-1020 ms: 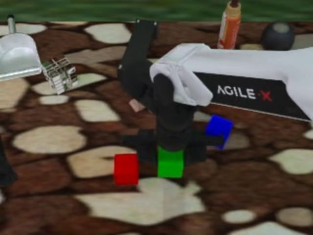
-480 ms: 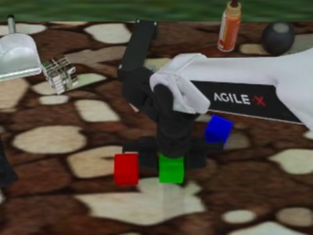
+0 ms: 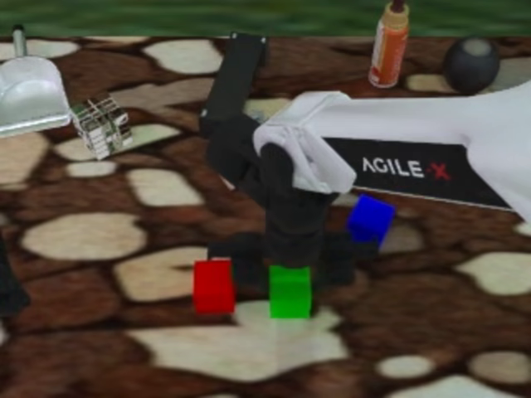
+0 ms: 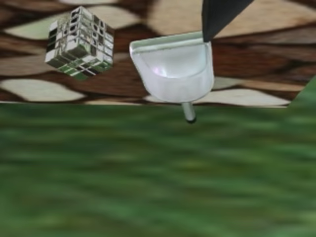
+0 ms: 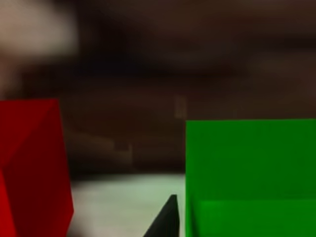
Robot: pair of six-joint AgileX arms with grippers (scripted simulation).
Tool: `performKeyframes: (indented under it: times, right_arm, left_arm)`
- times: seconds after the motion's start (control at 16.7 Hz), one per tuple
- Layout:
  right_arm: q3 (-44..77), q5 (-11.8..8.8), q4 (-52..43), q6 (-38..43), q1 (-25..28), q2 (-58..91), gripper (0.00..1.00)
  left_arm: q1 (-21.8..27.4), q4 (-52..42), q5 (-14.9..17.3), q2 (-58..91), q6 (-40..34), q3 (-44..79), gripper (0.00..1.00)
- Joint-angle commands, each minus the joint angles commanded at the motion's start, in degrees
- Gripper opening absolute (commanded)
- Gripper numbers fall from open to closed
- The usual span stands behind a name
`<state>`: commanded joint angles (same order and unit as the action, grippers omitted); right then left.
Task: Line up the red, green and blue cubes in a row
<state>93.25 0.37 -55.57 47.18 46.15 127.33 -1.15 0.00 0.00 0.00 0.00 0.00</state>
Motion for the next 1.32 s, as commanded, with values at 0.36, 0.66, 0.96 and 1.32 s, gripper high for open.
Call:
performKeyframes:
  times: [0.36, 0.66, 0.96, 1.32]
  right_arm:
    - [0.0, 0.0, 0.0, 0.0, 0.0, 0.0, 1.0]
    - [0.01, 0.0, -0.01, 0.0, -0.12, -0.04, 1.0]
    - [4.93, -0.02, -6.71, 0.28, -0.04, -1.7, 1.0]
    - [10.01, -0.04, -13.91, -0.1, 0.4, -3.93, 1.0]
  left_arm:
    - [0.0, 0.0, 0.0, 0.0, 0.0, 0.0, 1.0]
    - [0.0, 0.0, 0.0, 0.0, 0.0, 0.0, 1.0]
    - [0.0, 0.0, 0.0, 0.0, 0.0, 0.0, 1.0]
    - [0.0, 0.0, 0.0, 0.0, 0.0, 0.0, 1.0]
